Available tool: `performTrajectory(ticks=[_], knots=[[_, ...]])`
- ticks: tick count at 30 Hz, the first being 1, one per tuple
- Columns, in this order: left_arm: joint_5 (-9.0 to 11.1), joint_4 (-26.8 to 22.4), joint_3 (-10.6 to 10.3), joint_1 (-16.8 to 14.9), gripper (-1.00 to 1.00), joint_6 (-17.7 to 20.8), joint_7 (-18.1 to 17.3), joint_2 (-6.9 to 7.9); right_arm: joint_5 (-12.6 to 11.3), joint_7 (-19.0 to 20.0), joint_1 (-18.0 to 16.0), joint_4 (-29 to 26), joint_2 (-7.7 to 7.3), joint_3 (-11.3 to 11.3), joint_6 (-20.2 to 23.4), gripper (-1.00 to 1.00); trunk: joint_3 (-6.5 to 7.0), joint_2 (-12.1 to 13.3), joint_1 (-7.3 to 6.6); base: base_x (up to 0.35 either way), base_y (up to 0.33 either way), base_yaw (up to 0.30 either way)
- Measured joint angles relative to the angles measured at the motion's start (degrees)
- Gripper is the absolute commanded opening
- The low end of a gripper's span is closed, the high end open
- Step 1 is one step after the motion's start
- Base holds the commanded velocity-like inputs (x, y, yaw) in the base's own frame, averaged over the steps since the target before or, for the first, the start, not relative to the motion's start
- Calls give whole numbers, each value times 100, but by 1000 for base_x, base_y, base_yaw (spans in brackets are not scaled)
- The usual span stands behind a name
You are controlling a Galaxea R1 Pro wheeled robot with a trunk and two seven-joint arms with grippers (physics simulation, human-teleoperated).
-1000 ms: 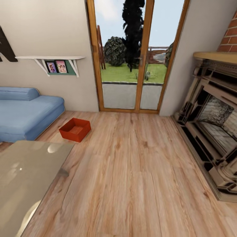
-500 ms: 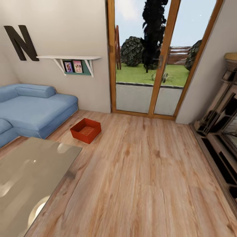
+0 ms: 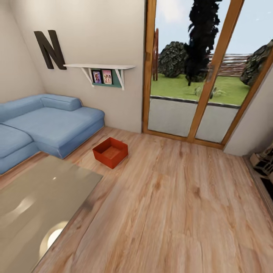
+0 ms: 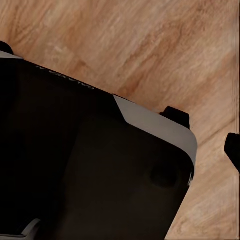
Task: Move the two storage containers from the living room to the garage. In the garage, place one container on the floor and stack the other container on top of it (either order is fine).
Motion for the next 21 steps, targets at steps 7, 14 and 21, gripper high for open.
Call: performTrajectory(ticks=[7,14,21], knots=[[0,0,0,0,100,0,0,3,0,0,0,0,-6,0,0,100,0,0,0,299,-200,209],[0,1,0,-1,100,0,0,-1,0,0,1,-1,-6,0,0,100,0,0,0,291,-212,26],[-1,2,0,-1,100,0,-2,-4,-1,0,1,-1,-6,0,0,100,0,0,0,287,-219,1]])
